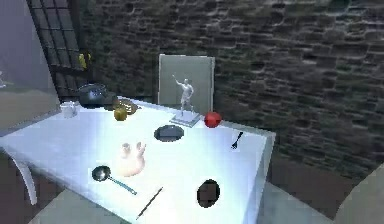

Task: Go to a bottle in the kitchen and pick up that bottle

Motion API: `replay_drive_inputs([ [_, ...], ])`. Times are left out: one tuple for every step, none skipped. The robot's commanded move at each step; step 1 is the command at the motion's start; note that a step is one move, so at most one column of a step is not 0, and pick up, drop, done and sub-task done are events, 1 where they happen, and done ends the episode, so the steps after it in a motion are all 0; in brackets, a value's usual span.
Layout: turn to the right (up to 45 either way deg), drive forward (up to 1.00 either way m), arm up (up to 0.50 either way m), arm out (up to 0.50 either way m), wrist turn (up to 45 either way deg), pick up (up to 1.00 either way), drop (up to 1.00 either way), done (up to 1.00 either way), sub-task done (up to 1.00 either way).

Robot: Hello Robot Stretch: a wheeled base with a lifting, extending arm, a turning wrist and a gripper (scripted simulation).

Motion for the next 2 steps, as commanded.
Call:
replay_drive_inputs([
  [0.0,0.05,0.00,0.00,0.0,0.00,0.00,0.00,0.00],
  [-45.0,0.00,0.00,0.00,0.0,0.00,0.00,0.00,0.00],
])
